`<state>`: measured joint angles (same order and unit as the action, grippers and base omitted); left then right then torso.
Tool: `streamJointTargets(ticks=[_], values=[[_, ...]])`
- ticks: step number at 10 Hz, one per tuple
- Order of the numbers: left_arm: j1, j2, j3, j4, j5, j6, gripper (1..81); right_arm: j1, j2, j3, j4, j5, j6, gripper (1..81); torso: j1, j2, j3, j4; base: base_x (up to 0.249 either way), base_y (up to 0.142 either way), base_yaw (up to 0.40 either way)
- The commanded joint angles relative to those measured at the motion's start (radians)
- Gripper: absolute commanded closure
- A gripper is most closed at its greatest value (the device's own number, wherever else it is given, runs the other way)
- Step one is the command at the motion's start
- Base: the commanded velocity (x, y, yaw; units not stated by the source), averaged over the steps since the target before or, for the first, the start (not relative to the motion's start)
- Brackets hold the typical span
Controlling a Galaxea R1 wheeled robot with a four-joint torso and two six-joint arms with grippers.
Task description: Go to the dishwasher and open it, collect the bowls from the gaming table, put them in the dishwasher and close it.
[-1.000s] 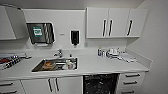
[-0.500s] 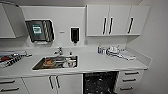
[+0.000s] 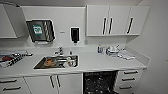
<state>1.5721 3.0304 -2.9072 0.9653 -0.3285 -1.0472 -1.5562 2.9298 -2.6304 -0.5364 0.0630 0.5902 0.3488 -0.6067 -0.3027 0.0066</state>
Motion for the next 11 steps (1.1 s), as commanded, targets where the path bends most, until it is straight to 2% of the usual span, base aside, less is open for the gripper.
streamJointTargets(ticks=[1, 3, 4, 5, 7, 8, 10, 11], values=[[-0.031, -0.004, -0.009, 0.0, 0.037, 0.004, 1.0, 0.04, -0.007, -0.006, -0.016, -0.042, -0.004, 1.0, -0.062, 0.096, 0.077, 0.0, 0.0, 0.0, 0.0], [-0.033, 0.001, -0.009, 0.0, 0.037, 0.004, 1.0, 0.041, -0.007, -0.011, -0.016, -0.042, -0.004, 1.0, -0.111, 0.171, 0.129, 0.0, 0.0, 0.0, 0.0], [-0.033, 0.002, -0.009, 0.0, 0.037, 0.004, 1.0, 0.043, -0.007, -0.011, -0.016, -0.042, -0.004, 1.0, -0.132, 0.203, 0.076, 0.0, 0.0, 0.0, 0.0], [-0.033, 0.002, -0.009, 0.0, 0.037, 0.004, 1.0, 0.041, -0.004, -0.011, -0.016, -0.042, -0.004, 1.0, -0.153, 0.234, 0.099, 0.0, 0.0, 0.0, 0.0], [-0.033, 0.001, -0.009, 0.0, 0.037, 0.004, 1.0, 0.041, -0.004, -0.011, -0.016, -0.042, -0.004, 1.0, -0.19, 0.29, 0.111, 0.0, 0.0, 0.0, 0.0], [-0.033, 0.001, -0.009, 0.0, 0.037, 0.004, 1.0, 0.041, -0.002, -0.011, -0.016, -0.042, -0.004, 1.0, -0.149, 0.226, 0.113, 0.0, 0.0, 0.0, 0.0], [-0.033, 0.001, -0.009, 0.0, 0.037, 0.004, 1.0, 0.04, -0.002, -0.011, -0.016, -0.042, -0.004, 1.0, -0.172, 0.26, 0.113, 0.0, 0.0, 0.0, 0.0], [-0.033, 0.001, -0.009, 0.0, 0.037, 0.004, 1.0, 0.04, -0.002, -0.011, -0.016, -0.042, -0.004, 1.0, -0.243, 0.37, 0.113, 0.0, 0.0, 0.0, 0.0]])
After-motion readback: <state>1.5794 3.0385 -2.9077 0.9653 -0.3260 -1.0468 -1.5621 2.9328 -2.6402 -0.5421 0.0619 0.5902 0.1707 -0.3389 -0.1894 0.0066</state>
